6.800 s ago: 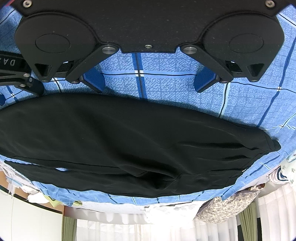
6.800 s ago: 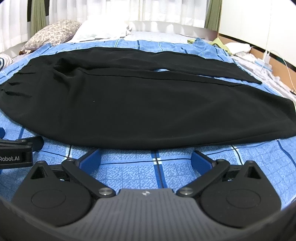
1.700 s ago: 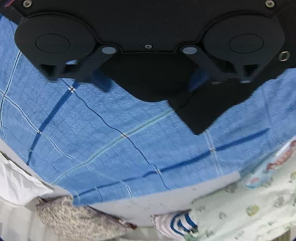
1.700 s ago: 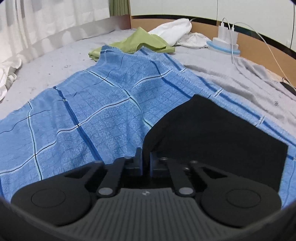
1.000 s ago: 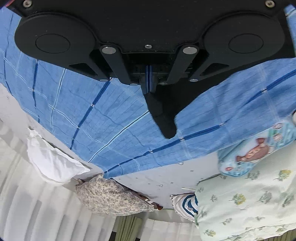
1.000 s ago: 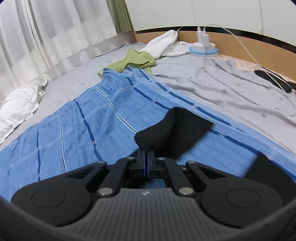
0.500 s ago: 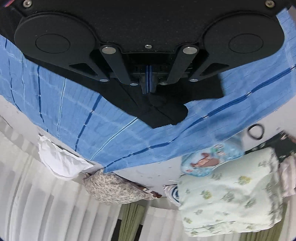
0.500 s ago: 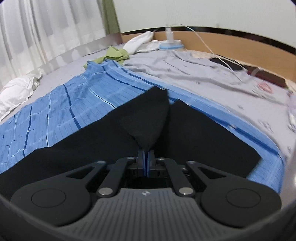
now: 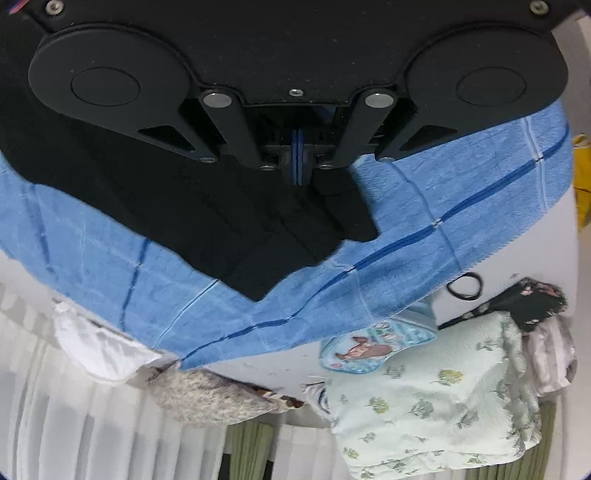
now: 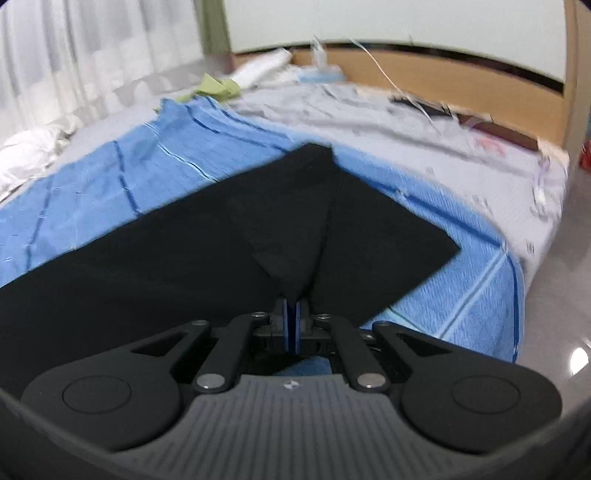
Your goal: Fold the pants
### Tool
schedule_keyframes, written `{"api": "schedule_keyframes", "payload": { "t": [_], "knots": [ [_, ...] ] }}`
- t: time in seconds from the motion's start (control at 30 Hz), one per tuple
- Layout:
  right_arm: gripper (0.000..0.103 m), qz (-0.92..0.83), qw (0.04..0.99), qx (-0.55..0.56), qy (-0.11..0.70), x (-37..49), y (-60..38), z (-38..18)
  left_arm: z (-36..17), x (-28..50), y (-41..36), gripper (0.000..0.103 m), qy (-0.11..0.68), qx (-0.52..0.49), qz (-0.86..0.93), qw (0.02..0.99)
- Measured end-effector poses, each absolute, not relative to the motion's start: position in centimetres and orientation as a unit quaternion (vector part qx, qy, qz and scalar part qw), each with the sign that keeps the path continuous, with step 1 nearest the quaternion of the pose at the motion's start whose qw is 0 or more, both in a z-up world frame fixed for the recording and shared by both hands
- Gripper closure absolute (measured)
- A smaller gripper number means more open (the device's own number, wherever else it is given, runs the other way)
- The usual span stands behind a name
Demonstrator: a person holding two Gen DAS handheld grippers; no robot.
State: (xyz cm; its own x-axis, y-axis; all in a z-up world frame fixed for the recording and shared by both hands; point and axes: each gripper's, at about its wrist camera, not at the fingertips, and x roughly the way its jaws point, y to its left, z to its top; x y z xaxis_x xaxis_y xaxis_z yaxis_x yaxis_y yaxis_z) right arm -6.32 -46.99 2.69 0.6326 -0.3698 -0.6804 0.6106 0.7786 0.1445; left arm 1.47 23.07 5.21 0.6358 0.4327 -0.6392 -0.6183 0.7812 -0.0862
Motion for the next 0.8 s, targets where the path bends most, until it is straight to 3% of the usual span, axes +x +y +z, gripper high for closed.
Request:
{"api": "schedule_keyframes", "payload": {
  "t": [0.13,0.23,0.27,0.3,0.37,0.47,0.7,0.73,0.77,0.8],
  "knots": [
    [0.095,-0.283,0.888,0.165,0.323,-6.3,-46.9,2.7,4.8,1.0,24.2,0.102,0.310,-0.154,0.304,0.888],
    [0.085,-0.281,0.889,0.143,0.332,-6.1,-46.6,2.5,5.1,0.4,24.4,0.092,0.302,-0.159,0.264,0.902],
    [0.075,-0.281,0.889,0.139,0.333,-6.0,-46.5,2.4,5.3,0.2,24.3,0.084,0.295,-0.164,0.248,0.908],
    [0.074,-0.283,0.890,0.136,0.332,-6.0,-46.3,2.4,5.5,0.0,24.3,0.076,0.287,-0.170,0.235,0.913],
    [0.070,-0.284,0.891,0.126,0.332,-5.8,-45.8,2.4,5.8,-0.1,24.3,0.037,0.277,-0.181,0.217,0.918],
    [0.067,-0.286,0.892,0.105,0.334,-5.4,-45.1,2.3,6.0,0.6,24.4,0.014,0.269,-0.182,0.213,0.921],
    [0.063,-0.290,0.893,0.088,0.332,-4.6,-44.9,2.2,4.2,5.4,25.5,0.015,0.306,-0.176,0.234,0.906],
    [0.063,-0.291,0.894,0.085,0.331,-4.4,-44.9,2.1,3.9,5.9,25.7,0.030,0.311,-0.174,0.240,0.903],
    [0.062,-0.294,0.894,0.079,0.330,-4.3,-44.8,2.1,3.7,6.3,25.8,0.065,0.317,-0.168,0.251,0.899],
    [0.064,-0.297,0.893,0.075,0.329,-4.2,-44.7,2.0,3.6,6.5,25.8,0.075,0.323,-0.156,0.269,0.894]
  ]
}}
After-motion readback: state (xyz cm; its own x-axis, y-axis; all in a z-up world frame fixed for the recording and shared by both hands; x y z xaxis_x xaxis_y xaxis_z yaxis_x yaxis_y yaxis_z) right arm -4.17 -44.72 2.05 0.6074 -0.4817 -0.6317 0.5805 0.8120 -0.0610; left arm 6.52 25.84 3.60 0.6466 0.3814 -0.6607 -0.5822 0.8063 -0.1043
